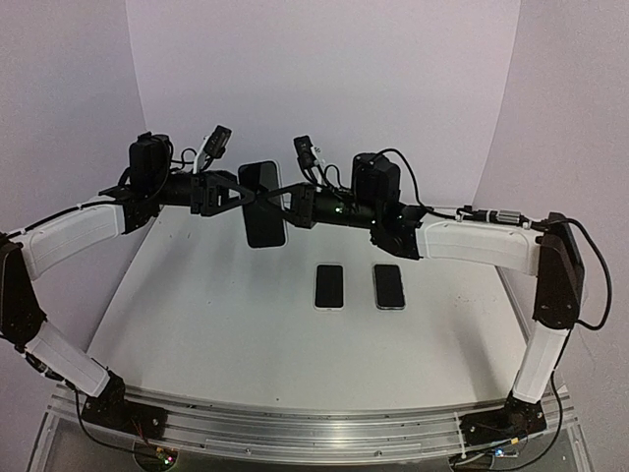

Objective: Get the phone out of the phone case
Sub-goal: Pick up the phone at the center of the board.

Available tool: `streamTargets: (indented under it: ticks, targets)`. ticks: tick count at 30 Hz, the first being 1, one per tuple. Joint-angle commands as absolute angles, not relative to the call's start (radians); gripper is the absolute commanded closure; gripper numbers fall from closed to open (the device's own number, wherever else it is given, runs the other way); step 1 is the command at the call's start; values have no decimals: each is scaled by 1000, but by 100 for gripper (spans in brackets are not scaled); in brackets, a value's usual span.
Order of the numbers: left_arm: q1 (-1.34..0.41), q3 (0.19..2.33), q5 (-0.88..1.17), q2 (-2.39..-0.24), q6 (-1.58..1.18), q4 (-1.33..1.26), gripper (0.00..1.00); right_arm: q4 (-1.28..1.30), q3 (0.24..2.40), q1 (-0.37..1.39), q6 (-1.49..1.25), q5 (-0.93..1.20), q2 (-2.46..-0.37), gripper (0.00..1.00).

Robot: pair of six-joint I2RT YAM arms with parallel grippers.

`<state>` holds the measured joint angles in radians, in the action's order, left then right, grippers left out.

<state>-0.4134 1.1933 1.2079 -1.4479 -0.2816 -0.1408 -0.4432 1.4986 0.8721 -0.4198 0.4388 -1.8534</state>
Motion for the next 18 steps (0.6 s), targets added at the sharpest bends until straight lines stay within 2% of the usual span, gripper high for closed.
streamTargets:
  ticks: [1,6,9,14,18]
  targets:
    - [-408,1169,1192,-1429,-395,-235,35,-686,1541,869,-497,478,-1858,100]
    - [-399,1171,1184,-1408,-330,-190,39,-699,1511,869,-475,451,-1818,100]
    - [-407,1167,1196,-1395,-275,-176,47,-702,1506,869,-482,451,-1809,100]
    - [-444,1155,1189,-1406,-353,-220,64,-713,1529,870,-513,461,-1830,100]
    - [-454,1155,1185,-1407,-361,-229,86,-716,1537,870,-517,461,-1836,100]
